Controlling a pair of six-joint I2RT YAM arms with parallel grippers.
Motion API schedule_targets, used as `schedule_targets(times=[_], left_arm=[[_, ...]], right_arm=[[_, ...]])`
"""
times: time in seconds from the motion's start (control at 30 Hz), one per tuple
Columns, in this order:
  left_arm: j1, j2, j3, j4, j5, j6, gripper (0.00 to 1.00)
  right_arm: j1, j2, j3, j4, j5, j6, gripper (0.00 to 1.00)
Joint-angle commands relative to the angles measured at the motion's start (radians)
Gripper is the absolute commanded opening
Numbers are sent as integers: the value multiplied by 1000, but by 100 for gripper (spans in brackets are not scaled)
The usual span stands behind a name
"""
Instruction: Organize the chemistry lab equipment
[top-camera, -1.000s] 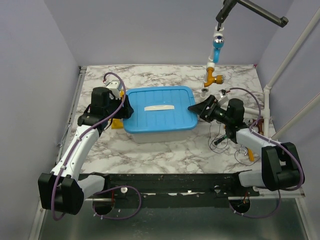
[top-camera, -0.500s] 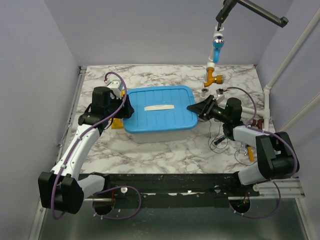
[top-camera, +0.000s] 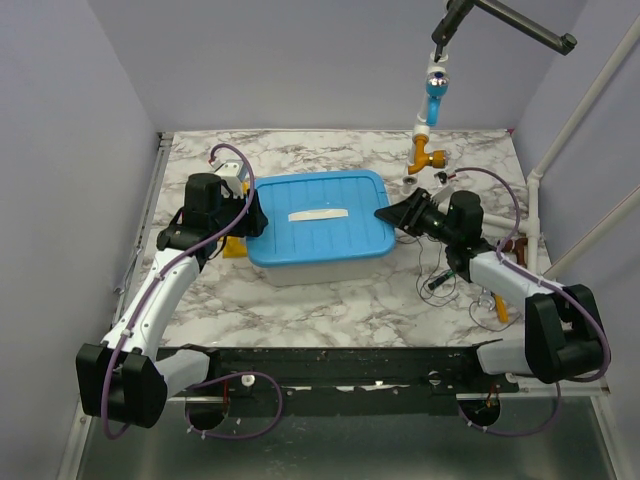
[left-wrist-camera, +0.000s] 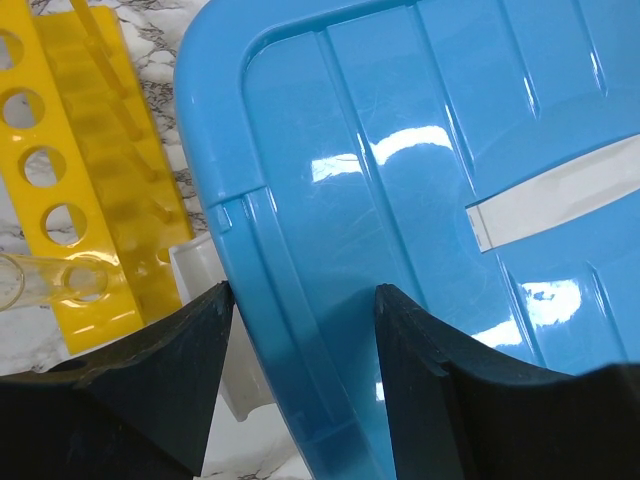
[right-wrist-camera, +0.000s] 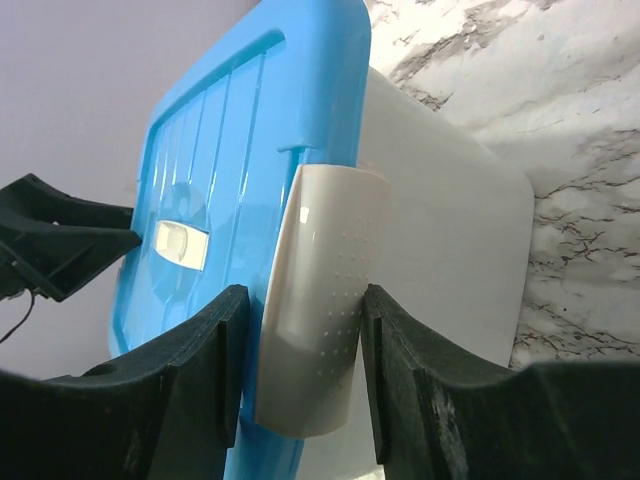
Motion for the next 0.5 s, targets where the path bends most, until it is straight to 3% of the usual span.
schedule_targets(times=[0.0,0.47], left_arm=[[-22,21,10,-32,7,18,58],[-67,37,10,-24,18,10,58]], right_arm=[[42,-13,12,-138,90,-115,34],[94,-157,23,-312,352,-191,16]])
